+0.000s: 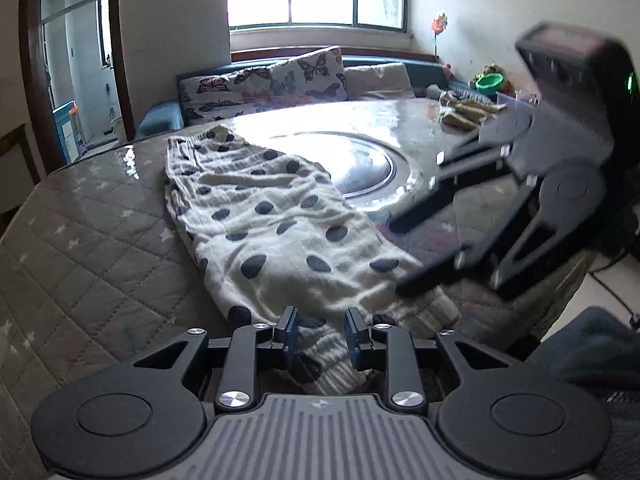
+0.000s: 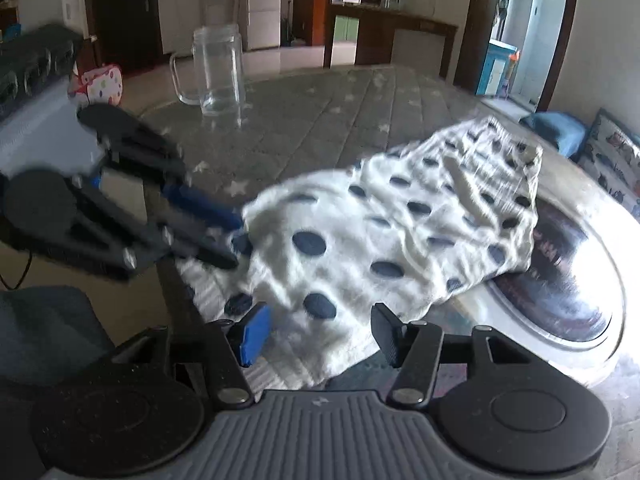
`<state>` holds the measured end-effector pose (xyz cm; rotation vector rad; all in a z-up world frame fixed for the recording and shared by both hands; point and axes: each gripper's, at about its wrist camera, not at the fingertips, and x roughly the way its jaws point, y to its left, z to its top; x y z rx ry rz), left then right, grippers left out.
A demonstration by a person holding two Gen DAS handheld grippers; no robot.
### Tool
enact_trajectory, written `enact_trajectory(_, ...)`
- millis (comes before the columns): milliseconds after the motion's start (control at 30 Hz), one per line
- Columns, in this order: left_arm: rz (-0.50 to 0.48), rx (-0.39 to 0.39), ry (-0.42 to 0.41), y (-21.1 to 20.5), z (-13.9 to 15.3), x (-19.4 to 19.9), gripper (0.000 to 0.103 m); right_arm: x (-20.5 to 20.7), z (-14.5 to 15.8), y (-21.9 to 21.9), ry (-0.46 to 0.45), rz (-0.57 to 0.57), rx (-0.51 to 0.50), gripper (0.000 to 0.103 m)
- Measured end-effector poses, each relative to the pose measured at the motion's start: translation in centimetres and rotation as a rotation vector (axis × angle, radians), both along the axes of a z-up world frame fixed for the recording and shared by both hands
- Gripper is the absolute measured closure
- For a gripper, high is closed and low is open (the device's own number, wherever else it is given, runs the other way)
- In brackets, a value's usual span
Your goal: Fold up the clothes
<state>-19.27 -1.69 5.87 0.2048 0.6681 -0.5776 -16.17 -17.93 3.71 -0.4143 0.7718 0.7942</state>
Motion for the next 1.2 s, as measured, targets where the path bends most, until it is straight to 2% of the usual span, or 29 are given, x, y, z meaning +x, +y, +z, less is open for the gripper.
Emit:
enact_trajectory(133,0.015,-0.048,0.01,0.2,0.8,1.1,0.075,0.2,-0.6,0.0,0.034,0.005,-0.004,0.046)
enact_trajectory(300,0.055,-0.075,0.036,0.3,1.3,4.0,0.075,1.8,1.5,-0.9,0.022,-0.021,0.033,0.046)
enact_trajectory(433,0.093,-0.082,0.059,0.3,1.5,7.0,0.075,5.0,3.1,-1.9,0.022,-0.08,0.07,0.046)
enact_trajectory(500,0.107,-0.085,0.069,0.2,1.7,8.5,0.075,7.3,3.7,-2.2,0.033,-0.114,0.095,0.046)
enact_trajectory(600,0.124,-0.098,0.08,0.1,1.8,10.7,0.066,10.9,4.5,-2.6,0.049,-0.163,0.132,0.046)
enact_trajectory(733,0.131,-0.11,0.095,-0.3,1.8,13.2,0.065,16.3,4.9,-2.9,0.048,-0.235,0.174,0.046)
enact_trajectory(1000,0.112,-0.113,0.153,-0.7,0.2,15.6,0.065,26.4,3.0,-3.4,0.064,-0.363,0.226,0.046)
enact_trajectory(1200,0.145,-0.126,0.174,0.0,0.0,17.6,0.065,32.3,0.9,-3.9,0.088,-0.429,0.264,0.046)
